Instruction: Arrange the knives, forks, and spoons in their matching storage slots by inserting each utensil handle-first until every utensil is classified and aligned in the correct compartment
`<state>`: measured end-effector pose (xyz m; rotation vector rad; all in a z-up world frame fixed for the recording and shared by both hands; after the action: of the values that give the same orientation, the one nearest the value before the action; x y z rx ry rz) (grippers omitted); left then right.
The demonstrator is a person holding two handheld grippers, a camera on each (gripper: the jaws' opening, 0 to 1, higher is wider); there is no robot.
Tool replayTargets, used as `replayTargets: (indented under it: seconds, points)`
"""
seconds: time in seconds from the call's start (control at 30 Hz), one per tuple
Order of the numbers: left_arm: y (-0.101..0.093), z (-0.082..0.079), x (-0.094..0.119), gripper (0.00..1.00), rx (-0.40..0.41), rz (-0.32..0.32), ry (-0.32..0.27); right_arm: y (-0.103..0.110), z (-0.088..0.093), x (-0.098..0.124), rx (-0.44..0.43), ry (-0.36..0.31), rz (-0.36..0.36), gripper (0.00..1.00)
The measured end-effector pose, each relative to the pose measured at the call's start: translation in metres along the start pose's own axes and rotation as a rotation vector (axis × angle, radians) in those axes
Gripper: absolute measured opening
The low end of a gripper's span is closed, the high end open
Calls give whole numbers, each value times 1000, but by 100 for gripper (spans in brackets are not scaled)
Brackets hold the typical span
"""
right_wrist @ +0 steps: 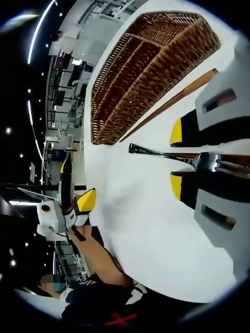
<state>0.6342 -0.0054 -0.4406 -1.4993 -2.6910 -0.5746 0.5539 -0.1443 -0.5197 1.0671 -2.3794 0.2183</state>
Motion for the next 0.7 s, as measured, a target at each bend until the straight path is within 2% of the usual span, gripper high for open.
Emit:
replayTargets:
  seconds: [0.13, 0.27, 0.37, 0.7]
  points:
    - [-1, 0, 0, 100, -2, 1, 1, 1, 7, -3, 33, 40, 5, 20]
    - [-1, 0, 0, 100, -3, 2, 1, 0, 4, -4, 17, 28, 3, 15]
    - [-2, 1, 0, 100, -7, 2, 4, 1, 4, -3, 50, 30, 18, 6]
    - [-2, 2, 0, 100, -11, 3, 6, 1, 6, -5, 59, 37, 32, 2]
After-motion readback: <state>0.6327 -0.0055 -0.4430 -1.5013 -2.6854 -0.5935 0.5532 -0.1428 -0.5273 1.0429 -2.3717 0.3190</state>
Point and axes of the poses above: the point that each gripper's makers call its tool centre point, and the gripper's own axes: x roughly backward along the fingers, y roughly to its left, z roughly out of its underside, the point moved 1 cm from there along x, roughly backward along the fingers, and after that the axes turned 8 degrees about -x, right-handed, at the moved point
